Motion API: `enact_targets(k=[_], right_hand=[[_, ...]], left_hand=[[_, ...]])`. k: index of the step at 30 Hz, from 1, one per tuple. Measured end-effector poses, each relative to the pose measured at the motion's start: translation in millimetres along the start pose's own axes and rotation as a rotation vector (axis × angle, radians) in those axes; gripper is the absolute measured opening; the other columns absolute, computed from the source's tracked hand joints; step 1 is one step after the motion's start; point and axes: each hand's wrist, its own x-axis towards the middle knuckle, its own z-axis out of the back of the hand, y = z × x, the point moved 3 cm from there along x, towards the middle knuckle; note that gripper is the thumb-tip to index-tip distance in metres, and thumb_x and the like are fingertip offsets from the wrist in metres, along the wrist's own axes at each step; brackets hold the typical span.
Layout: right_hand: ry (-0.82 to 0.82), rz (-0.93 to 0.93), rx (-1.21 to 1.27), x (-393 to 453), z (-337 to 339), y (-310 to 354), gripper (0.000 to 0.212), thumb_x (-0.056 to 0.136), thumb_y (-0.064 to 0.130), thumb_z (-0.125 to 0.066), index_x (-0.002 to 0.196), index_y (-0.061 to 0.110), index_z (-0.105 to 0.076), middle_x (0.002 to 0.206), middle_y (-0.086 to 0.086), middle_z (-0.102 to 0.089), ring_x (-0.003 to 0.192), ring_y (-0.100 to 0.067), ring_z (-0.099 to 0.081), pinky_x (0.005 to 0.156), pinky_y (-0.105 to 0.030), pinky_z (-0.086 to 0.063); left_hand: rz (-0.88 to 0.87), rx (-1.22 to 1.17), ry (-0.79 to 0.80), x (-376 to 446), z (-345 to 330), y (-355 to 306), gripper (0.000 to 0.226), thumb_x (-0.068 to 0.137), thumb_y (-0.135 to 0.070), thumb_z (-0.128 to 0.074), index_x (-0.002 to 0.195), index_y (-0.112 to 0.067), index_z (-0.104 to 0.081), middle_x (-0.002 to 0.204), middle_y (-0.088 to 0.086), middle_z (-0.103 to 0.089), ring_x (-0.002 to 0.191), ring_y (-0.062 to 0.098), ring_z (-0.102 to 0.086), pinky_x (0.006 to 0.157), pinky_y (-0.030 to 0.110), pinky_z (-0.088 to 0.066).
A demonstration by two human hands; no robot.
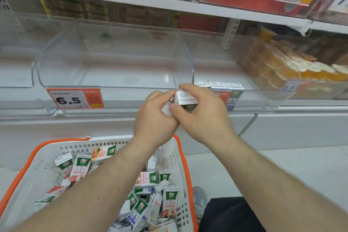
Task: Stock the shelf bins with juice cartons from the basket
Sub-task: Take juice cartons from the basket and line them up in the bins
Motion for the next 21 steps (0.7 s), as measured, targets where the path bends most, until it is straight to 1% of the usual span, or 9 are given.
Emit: enact_targets(k=[3,6,8,10,13,15,17,19,21], right_hand=[[-0.142,-0.098,0.136,16,28,-14,0.047,0.072,0.036,-0.07,0.119,0.033,-0.069,0.116,0.011,-0.069,0.104,-0.012,-0.063,0.097,-0.032,-0.049],[-0.423,-0.127,0.253,33,71,-36,0.047,0.07,0.036,-0.062,0.117,0.032,-0.07,0.112,0.019,-0.067,0.103,-0.009,-0.065,0.094,-0.038,-0.054],[-0.546,-0.126,0.207,44,94,-56,0.045,0.079,0.032,-0.064,0.124,0.032,-0.066,0.113,0.025,-0.059,0.108,-0.003,-0.059,0.1,-0.029,-0.049],[-0.594,-0.158,0.152,54,108,-81,0.045,0.085,0.029,-0.065,0.13,0.03,-0.062,0.12,0.021,-0.057,0.109,0.006,-0.048,0.097,-0.011,-0.037],[-0.569,-0.244,0.032,67,112,-119,0.046,0.089,0.029,-0.063,0.135,0.025,-0.059,0.134,0.009,-0.056,0.116,0.003,-0.044,0.087,0.003,-0.022],[-0.512,-0.3,-0.035,73,109,-138,0.047,0.09,0.032,-0.061,0.136,0.024,-0.058,0.137,0.003,-0.056,0.125,-0.008,-0.048,0.097,-0.01,-0.029],[-0.42,-0.329,-0.107,77,102,-150,0.048,0.091,0.036,-0.059,0.137,0.022,-0.057,0.138,0.001,-0.058,0.13,-0.018,-0.048,0.11,-0.029,-0.034],[-0.318,-0.338,-0.149,81,96,-154,0.047,0.092,0.038,-0.055,0.136,0.02,-0.058,0.138,0.002,-0.058,0.132,-0.021,-0.047,0.117,-0.039,-0.028],[-0.217,-0.365,-0.218,84,89,-153,0.044,0.094,0.039,-0.051,0.135,0.023,-0.059,0.138,0.005,-0.058,0.134,-0.019,-0.045,0.121,-0.038,-0.017]], left_hand=[[-0.028,0.0,0.014,11,-17,-16,0.046,0.074,-0.035,-0.066,0.121,-0.036,-0.065,0.098,-0.007,-0.063,0.096,0.004,-0.056,0.081,0.019,-0.043],[0.1,0.078,0.065,23,-32,-21,0.071,0.082,-0.036,-0.071,0.146,-0.034,-0.04,0.122,-0.003,-0.06,0.113,0.016,-0.054,0.094,0.027,-0.042],[0.185,0.067,0.113,25,-41,-21,0.079,0.082,-0.035,-0.07,0.15,-0.037,-0.028,0.122,-0.003,-0.06,0.11,0.02,-0.056,0.092,0.032,-0.047],[0.217,0.027,0.155,22,-53,-19,0.077,0.083,-0.031,-0.069,0.148,-0.043,-0.028,0.103,-0.016,-0.062,0.096,0.016,-0.059,0.08,0.029,-0.049],[0.259,-0.016,0.163,19,-64,-14,0.082,0.081,-0.032,-0.07,0.147,-0.049,-0.024,0.088,-0.025,-0.056,0.092,0.013,-0.061,0.079,0.03,-0.051],[0.3,-0.041,0.157,19,-67,-11,0.09,0.08,-0.032,-0.071,0.15,-0.047,-0.017,0.091,-0.023,-0.054,0.098,0.016,-0.06,0.083,0.028,-0.048],[0.321,-0.07,0.154,19,-68,-9,0.091,0.081,-0.029,-0.071,0.151,-0.046,-0.016,0.09,-0.028,-0.053,0.094,0.011,-0.06,0.076,0.022,-0.044],[0.322,-0.104,0.152,18,-67,-11,0.09,0.082,-0.026,-0.071,0.151,-0.046,-0.017,0.088,-0.035,-0.049,0.083,-0.003,-0.056,0.064,0.011,-0.04],[0.332,-0.123,0.155,16,-65,-15,0.088,0.084,-0.023,-0.07,0.15,-0.046,-0.017,0.085,-0.039,-0.044,0.072,-0.014,-0.051,0.052,0.0,-0.034]])
